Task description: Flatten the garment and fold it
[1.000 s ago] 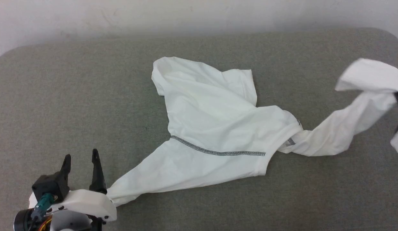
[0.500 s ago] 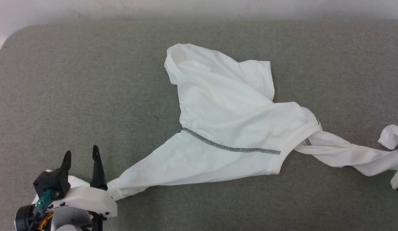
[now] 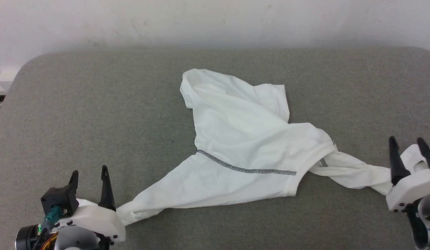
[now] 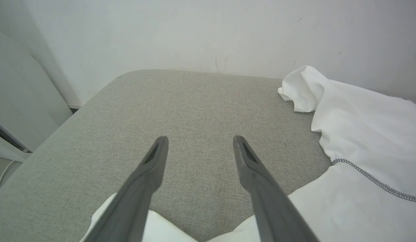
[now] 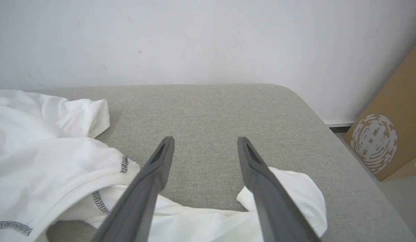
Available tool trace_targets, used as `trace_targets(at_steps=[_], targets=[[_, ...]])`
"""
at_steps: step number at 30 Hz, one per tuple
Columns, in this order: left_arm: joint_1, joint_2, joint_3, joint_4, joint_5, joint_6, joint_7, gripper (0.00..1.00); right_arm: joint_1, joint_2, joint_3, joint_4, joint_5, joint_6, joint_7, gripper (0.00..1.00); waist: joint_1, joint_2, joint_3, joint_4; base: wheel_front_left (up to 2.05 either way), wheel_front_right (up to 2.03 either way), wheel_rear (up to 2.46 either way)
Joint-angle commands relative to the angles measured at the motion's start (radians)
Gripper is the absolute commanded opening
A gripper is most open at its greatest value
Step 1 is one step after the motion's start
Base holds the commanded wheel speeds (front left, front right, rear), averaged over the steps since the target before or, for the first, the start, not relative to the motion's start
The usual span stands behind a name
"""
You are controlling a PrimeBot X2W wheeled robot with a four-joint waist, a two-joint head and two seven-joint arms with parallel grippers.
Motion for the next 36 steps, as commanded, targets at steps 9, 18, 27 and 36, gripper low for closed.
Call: trace_targets(at_steps=[9,18,27,36], targets=[[-0.035,0.014,-0.092,-0.011,0.022,-0.043,0.113,1.0,0.152,0.087,0.146,-0.265,0.065,-0.002,0.119,1.0,0.0001,0.0,-0.057,-0.014,0.0,0.0,0.0],[-0.213,-0.055,-0.299,0.052,0.039,-0.181,0.352,1.0,0.198,0.113,0.217,-0.415,0.071,-0.002,0.187,1.0,0.0001,0.0,-0.008,-0.053,0.0,0.0,0.0],[-0.355,-0.094,-0.401,0.226,0.011,-0.28,0.59,1.0,0.167,0.121,0.243,-0.462,0.064,-0.002,0.196,1.0,0.0001,0.0,0.08,-0.098,0.0,0.0,0.0],[-0.391,-0.12,-0.459,0.35,-0.046,-0.307,0.831,0.0,0.138,0.123,0.238,-0.457,0.064,-0.002,0.182,1.0,0.0001,0.0,0.109,-0.113,0.0,0.0,0.0]])
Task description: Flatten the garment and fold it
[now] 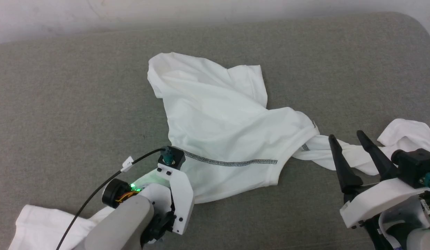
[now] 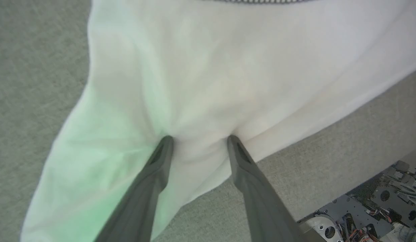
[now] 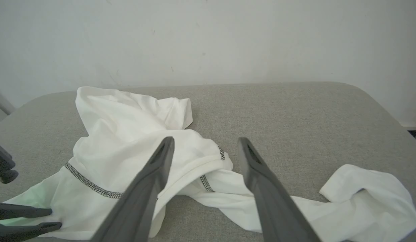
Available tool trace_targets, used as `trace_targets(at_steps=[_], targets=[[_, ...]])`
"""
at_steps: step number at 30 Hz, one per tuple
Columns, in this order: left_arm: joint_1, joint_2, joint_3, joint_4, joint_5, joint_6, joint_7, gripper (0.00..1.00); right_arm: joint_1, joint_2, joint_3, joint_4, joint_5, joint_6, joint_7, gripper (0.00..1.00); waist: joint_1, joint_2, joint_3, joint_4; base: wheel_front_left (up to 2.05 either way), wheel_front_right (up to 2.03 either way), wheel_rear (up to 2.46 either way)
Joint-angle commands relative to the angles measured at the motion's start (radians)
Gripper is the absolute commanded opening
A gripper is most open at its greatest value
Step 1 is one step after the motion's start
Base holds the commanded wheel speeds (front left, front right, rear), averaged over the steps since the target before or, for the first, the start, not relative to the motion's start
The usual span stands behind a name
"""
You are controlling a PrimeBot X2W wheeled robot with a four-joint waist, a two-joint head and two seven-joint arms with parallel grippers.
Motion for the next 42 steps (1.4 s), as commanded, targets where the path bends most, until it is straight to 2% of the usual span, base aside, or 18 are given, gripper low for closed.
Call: trace_targets(at_steps=[1,8,11,16,18,19,22,26,31,32,33,34,42], targets=[[0.049,-0.005,-0.034,0.041,-0.014,-0.013,0.023,0.0,-0.012,0.003,-0.008,0.0,0.001,-0.002,-0.006,1.0,0.0001,-0.0001,0.001,-0.001,0.0,0.0,0.0],[0.023,0.071,0.022,-0.098,0.007,0.015,-0.028,0.0,0.016,0.003,-0.073,0.023,0.019,-0.002,-0.011,1.0,0.0001,-0.0001,-0.03,0.049,0.0,0.0,0.0],[0.027,0.131,0.061,-0.19,0.009,0.039,-0.03,0.0,0.022,0.003,-0.089,0.035,0.027,-0.002,-0.01,1.0,0.0001,-0.0001,-0.047,0.062,0.0,0.0,0.0],[0.077,0.264,0.134,-0.321,0.0,0.082,-0.017,0.0,0.028,0.003,-0.103,0.049,0.03,-0.002,-0.002,1.0,0.0001,-0.0001,-0.06,0.073,0.0,0.0,0.0],[0.111,0.312,0.163,-0.351,-0.014,0.102,-0.008,0.0,0.032,0.003,-0.105,0.052,0.032,-0.002,0.002,1.0,0.0001,-0.0001,-0.06,0.076,0.0,0.0,0.0],[0.111,0.312,0.163,-0.351,-0.014,0.102,-0.008,0.0,0.032,0.003,-0.105,0.052,0.032,-0.002,0.002,1.0,0.0001,-0.0001,-0.06,0.076,0.0,0.0,0.0],[0.17,0.367,0.21,-0.358,-0.04,0.143,-0.006,0.0,0.033,0.003,-0.106,0.058,0.031,-0.002,0.005,1.0,0.0001,-0.0001,-0.057,0.074,0.0,0.0,0.0],[0.226,0.382,0.266,-0.305,-0.064,0.193,-0.057,0.0,0.03,0.003,-0.106,0.065,0.026,-0.002,0.011,1.0,0.0001,-0.0001,-0.048,0.072,0.0,0.0,0.0],[0.227,0.317,0.302,-0.191,-0.062,0.216,-0.194,0.0,0.02,0.003,-0.096,0.073,0.013,-0.002,0.02,1.0,0.0001,-0.0001,-0.037,0.067,0.0,0.0,0.0],[0.223,0.297,0.308,-0.173,-0.062,0.218,-0.227,0.14,0.019,0.003,-0.093,0.076,0.01,-0.002,0.023,1.0,0.0001,-0.0001,-0.036,0.065,0.0,0.0,0.0],[0.222,0.278,0.31,-0.158,-0.062,0.219,-0.252,0.62,0.018,0.003,-0.09,0.08,0.007,-0.002,0.027,1.0,0.0001,-0.0001,-0.036,0.064,0.0,0.0,0.0],[0.222,0.264,0.309,-0.147,-0.062,0.216,-0.274,1.0,0.018,0.003,-0.086,0.085,0.004,-0.002,0.031,1.0,0.0001,-0.0001,-0.036,0.062,0.0,0.0,0.0],[0.264,0.192,0.376,-0.19,-0.038,0.246,-0.55,1.0,0.017,0.001,-0.03,0.169,-0.01,-0.002,0.101,1.0,0.0001,-0.0001,-0.065,0.063,0.0,0.0,0.0]])
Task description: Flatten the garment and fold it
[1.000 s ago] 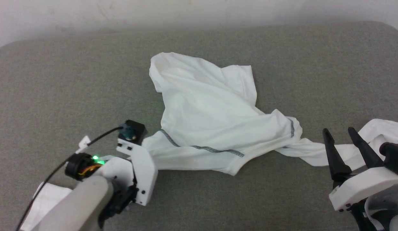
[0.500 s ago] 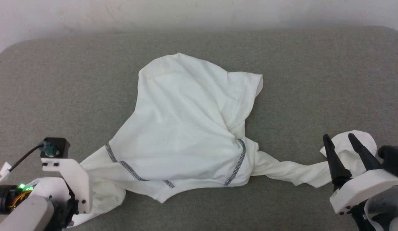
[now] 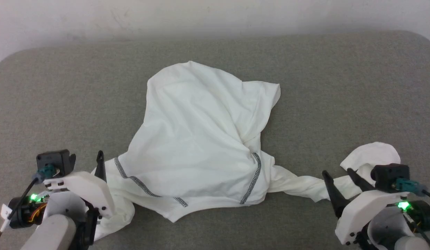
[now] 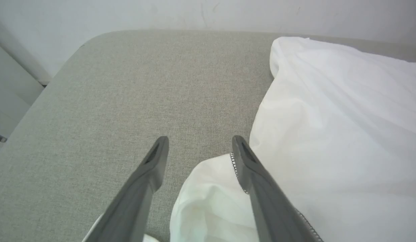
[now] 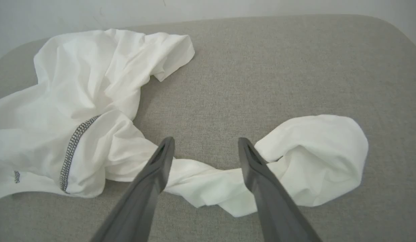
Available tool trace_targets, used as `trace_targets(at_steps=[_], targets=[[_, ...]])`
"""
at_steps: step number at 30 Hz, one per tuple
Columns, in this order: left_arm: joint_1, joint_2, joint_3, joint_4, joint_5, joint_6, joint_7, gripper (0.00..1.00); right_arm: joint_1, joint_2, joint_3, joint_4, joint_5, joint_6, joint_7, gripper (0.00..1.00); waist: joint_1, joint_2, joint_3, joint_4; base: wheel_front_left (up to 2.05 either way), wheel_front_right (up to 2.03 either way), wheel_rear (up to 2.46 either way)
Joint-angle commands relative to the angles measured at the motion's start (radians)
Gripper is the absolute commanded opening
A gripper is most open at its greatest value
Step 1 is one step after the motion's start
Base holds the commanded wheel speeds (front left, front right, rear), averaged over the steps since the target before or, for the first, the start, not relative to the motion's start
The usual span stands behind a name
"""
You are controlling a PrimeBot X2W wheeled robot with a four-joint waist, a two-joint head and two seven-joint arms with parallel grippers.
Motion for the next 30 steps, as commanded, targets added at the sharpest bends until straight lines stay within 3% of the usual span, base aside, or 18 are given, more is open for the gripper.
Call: trace_targets(at_steps=[1,7,17,18,19,21,30], targets=[[0.02,-0.004,0.005,-0.009,0.011,0.004,-0.022,1.0,-0.012,-0.002,0.004,0.014,-0.002,-0.002,0.011,1.0,0.0,0.0,-0.008,0.006,0.0,0.0,0.0],[0.077,-0.021,0.037,-0.078,0.036,0.017,-0.178,1.0,-0.089,-0.069,0.068,0.184,0.034,-0.002,0.114,1.0,0.0,0.0,-0.023,0.025,0.0,0.0,0.0],[0.11,-0.051,0.035,-0.129,0.043,0.05,-0.22,1.0,-0.245,-0.179,0.21,0.482,0.116,-0.002,0.27,1.0,0.0,0.0,0.004,0.076,0.0,0.0,0.0],[0.109,-0.053,0.035,-0.13,0.043,0.052,-0.223,1.0,-0.256,-0.184,0.221,0.506,0.127,-0.002,0.288,0.85,0.0,0.0,0.006,0.079,0.0,0.0,0.0],[0.11,-0.055,0.035,-0.129,0.043,0.053,-0.225,1.0,-0.267,-0.192,0.235,0.524,0.134,-0.002,0.3,0.53,0.0,0.0,0.007,0.081,0.0,0.0,0.0],[0.112,-0.057,0.036,-0.128,0.042,0.056,-0.228,1.0,-0.285,-0.203,0.254,0.552,0.154,-0.002,0.315,0.0,0.0,0.0,0.01,0.083,0.0,0.0,0.0],[0.125,-0.059,0.038,-0.124,0.038,0.065,-0.235,1.0,-0.427,-0.317,0.242,0.48,0.195,-0.002,0.29,0.0,0.0,0.0,0.016,0.068,0.0,0.0,0.0]])
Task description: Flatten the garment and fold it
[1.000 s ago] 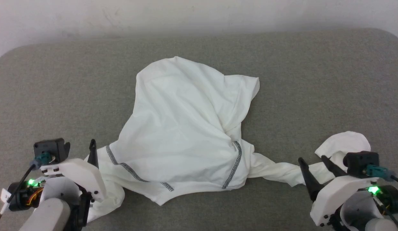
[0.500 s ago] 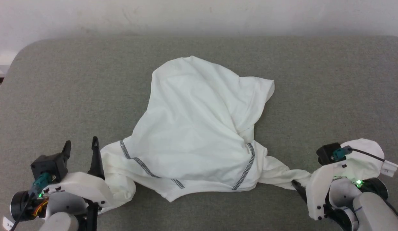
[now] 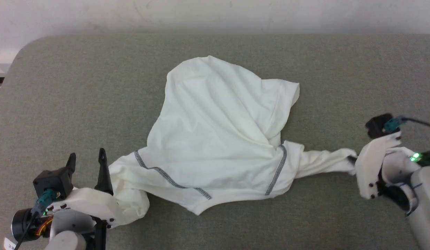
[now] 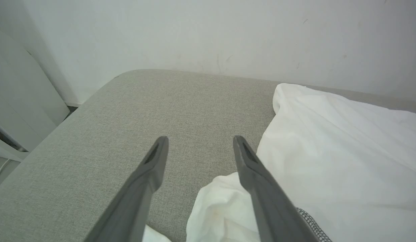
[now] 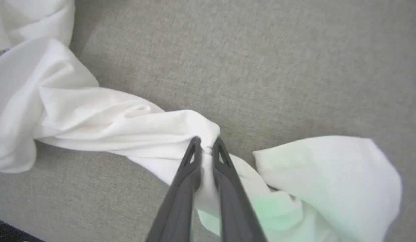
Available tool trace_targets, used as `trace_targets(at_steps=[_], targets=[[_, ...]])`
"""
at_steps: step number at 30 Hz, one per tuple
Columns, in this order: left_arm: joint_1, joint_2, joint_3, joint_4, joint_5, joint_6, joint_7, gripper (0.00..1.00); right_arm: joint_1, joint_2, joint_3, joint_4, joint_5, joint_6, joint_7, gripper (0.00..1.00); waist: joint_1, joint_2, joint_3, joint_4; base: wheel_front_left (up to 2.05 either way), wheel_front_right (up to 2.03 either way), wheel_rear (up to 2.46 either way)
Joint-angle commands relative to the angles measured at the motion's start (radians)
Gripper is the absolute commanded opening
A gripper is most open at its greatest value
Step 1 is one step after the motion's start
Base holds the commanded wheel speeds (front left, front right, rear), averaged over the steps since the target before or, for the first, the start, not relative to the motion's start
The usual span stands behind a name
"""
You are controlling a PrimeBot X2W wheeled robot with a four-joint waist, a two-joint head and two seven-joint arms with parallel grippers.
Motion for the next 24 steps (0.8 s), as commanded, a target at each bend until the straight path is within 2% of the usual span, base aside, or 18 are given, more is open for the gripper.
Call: trace_targets(at_steps=[1,7,11,12,13,14,15,20,24], targets=[[0.014,-0.004,0.001,0.0,0.003,0.006,-0.004,1.0,-0.035,-0.029,-0.004,-0.014,0.002,-0.002,0.004,0.0,-0.0001,0.0,0.005,-0.004,0.0,0.0,0.0],[-0.009,-0.012,-0.012,-0.003,0.009,0.001,-0.005,1.0,-0.108,-0.139,-0.024,-0.006,-0.016,-0.002,0.013,0.0,-0.0001,0.0,0.035,0.012,0.0,0.0,0.0],[-0.024,-0.016,-0.018,0.005,0.012,-0.006,-0.013,1.0,-0.121,-0.165,-0.05,0.053,-0.037,-0.002,-0.029,0.0,-0.0001,0.0,0.058,0.028,0.0,0.0,0.0],[-0.027,-0.017,-0.018,0.008,0.012,-0.008,-0.016,1.0,-0.121,-0.158,-0.057,0.07,-0.04,-0.002,-0.044,0.12,-0.0001,0.0,0.062,0.03,0.0,0.0,0.0],[-0.029,-0.017,-0.019,0.011,0.013,-0.009,-0.017,1.0,-0.118,-0.15,-0.064,0.087,-0.045,-0.002,-0.061,0.38,-0.0001,0.0,0.065,0.032,0.0,0.0,0.0],[-0.03,-0.018,-0.021,0.014,0.013,-0.01,-0.018,1.0,-0.115,-0.141,-0.071,0.101,-0.053,-0.002,-0.083,0.76,-0.0001,0.0,0.067,0.033,0.0,0.0,0.0],[-0.031,-0.019,-0.022,0.017,0.013,-0.011,-0.019,1.0,-0.111,-0.127,-0.084,0.112,-0.057,-0.002,-0.113,1.0,-0.0001,0.0,0.067,0.034,0.0,0.0,0.0],[-0.021,-0.018,-0.025,0.033,0.012,-0.009,-0.023,1.0,-0.061,-0.061,-0.158,0.134,-0.079,-0.002,-0.286,1.0,-0.0001,0.0,0.038,0.027,0.0,0.0,0.0],[-0.004,-0.013,-0.026,0.03,0.012,-0.001,-0.02,1.0,0.017,-0.006,-0.24,0.093,-0.087,-0.002,-0.39,1.0,-0.0001,0.0,-0.004,0.018,0.0,0.0,0.0]])
